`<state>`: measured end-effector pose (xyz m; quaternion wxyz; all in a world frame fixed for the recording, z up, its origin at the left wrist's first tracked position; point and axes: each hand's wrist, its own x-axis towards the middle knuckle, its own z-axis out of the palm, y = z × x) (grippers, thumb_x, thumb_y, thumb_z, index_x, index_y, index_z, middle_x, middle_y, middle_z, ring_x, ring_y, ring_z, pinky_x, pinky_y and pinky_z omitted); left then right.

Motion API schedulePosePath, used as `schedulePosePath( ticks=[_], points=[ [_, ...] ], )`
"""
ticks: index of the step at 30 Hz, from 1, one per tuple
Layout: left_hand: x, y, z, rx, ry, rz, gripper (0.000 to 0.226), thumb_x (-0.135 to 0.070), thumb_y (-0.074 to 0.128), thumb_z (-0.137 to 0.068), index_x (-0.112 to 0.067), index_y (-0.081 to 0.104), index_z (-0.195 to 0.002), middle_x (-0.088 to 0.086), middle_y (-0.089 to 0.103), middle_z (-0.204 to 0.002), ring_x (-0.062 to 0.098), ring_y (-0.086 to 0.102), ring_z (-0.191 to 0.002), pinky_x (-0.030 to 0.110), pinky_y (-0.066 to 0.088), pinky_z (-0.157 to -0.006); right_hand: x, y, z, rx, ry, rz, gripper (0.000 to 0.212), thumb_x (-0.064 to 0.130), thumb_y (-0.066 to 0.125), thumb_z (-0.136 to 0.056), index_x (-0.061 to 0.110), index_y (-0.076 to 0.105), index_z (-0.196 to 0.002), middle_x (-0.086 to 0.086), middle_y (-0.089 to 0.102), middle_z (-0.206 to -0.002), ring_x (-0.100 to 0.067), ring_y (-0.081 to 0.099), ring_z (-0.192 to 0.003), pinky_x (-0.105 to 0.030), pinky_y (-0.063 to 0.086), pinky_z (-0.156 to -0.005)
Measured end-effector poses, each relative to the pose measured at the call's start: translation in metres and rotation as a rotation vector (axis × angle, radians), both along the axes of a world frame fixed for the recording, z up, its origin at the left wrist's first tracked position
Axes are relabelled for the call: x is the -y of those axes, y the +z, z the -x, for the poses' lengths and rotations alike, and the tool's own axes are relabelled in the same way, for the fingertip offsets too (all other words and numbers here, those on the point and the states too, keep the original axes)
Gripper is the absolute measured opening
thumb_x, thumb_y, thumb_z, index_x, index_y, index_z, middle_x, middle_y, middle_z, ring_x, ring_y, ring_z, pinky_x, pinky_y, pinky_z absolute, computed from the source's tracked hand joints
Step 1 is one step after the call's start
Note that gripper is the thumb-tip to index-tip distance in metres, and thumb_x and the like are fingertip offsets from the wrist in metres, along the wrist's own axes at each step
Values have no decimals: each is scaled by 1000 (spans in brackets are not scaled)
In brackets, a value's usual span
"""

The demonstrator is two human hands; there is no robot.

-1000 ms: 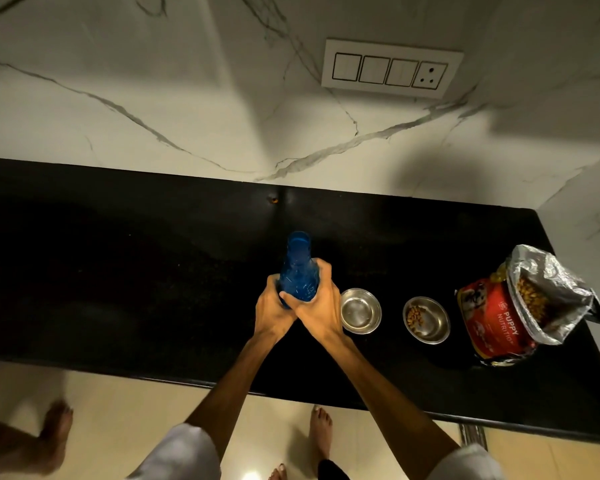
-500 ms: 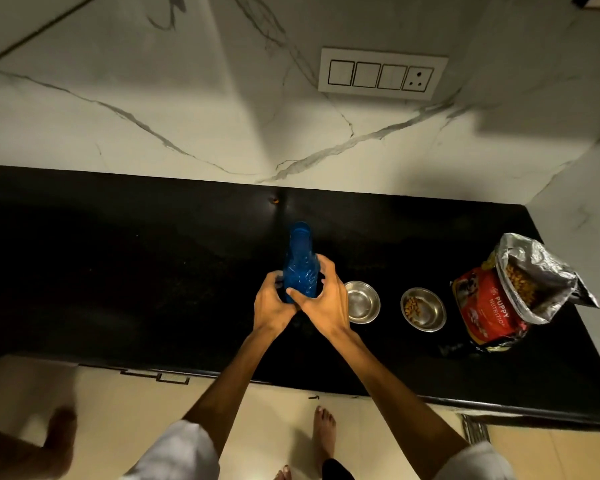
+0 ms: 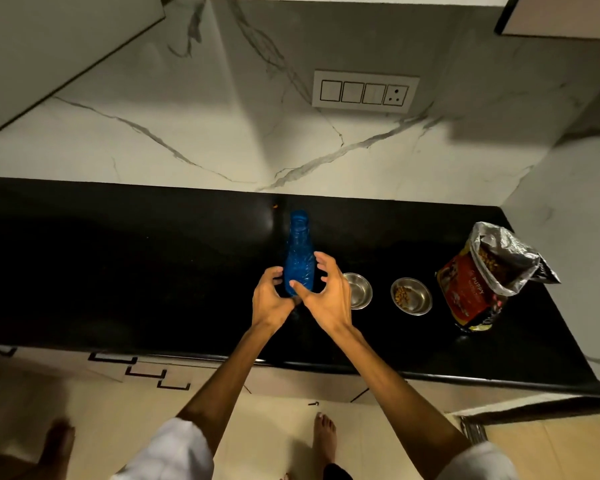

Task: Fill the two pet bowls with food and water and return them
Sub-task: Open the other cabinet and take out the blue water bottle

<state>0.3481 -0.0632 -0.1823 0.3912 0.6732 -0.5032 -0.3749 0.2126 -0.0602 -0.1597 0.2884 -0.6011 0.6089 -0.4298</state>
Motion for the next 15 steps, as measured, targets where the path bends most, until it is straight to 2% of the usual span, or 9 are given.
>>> schedulePosePath(
  ticks=[15],
  points=[
    [-43, 54, -15, -3, 8, 138, 81, -17, 96, -67, -17, 55, -136, -3, 61, -131, 11, 61, -114, 29, 56, -90, -41, 57, -8, 35, -33, 153, 76, 36, 92, -77, 20, 56, -142, 5, 66, -136, -8, 62, -120, -29, 56, -96]
  ],
)
